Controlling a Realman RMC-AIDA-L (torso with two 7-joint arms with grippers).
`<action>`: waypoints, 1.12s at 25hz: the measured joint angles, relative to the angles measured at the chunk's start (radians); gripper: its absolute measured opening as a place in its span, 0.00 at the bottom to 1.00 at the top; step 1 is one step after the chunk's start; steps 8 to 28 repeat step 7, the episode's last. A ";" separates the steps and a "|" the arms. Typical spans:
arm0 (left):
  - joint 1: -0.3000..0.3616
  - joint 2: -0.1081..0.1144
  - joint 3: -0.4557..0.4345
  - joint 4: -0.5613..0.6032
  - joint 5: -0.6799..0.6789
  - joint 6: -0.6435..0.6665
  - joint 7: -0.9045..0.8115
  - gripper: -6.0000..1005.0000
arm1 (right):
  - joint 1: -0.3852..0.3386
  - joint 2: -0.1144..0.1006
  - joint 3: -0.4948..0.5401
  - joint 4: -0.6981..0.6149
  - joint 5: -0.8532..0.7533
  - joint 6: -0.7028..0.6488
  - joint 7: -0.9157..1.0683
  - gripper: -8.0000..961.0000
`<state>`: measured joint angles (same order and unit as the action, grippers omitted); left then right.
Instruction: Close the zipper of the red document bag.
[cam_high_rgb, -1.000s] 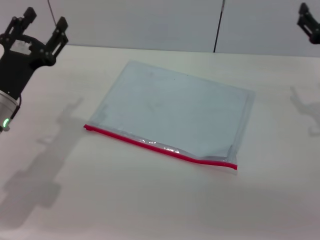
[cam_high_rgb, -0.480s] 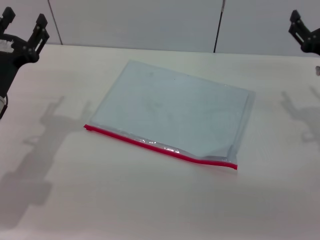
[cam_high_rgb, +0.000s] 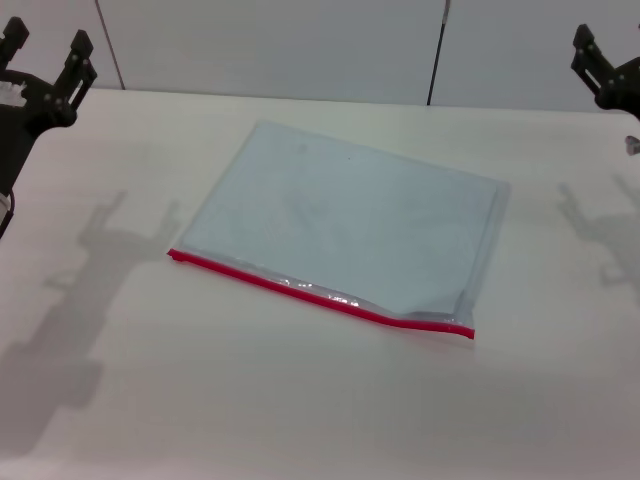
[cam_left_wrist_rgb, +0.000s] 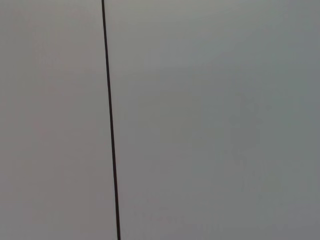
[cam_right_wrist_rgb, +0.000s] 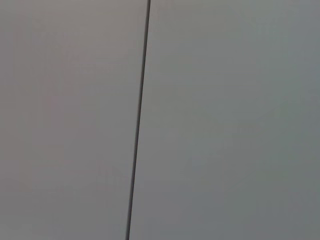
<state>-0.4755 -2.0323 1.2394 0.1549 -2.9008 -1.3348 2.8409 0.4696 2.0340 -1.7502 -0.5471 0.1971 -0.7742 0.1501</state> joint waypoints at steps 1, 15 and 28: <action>0.000 0.000 0.000 0.000 0.000 0.000 0.000 0.74 | 0.000 0.000 0.000 -0.001 0.000 0.000 0.000 0.82; -0.003 0.000 0.000 -0.002 0.000 0.009 0.000 0.73 | -0.001 0.000 0.000 -0.001 0.001 0.000 0.000 0.82; -0.003 0.000 0.000 -0.002 0.000 0.009 0.000 0.73 | -0.001 0.000 0.000 -0.001 0.001 0.000 0.000 0.82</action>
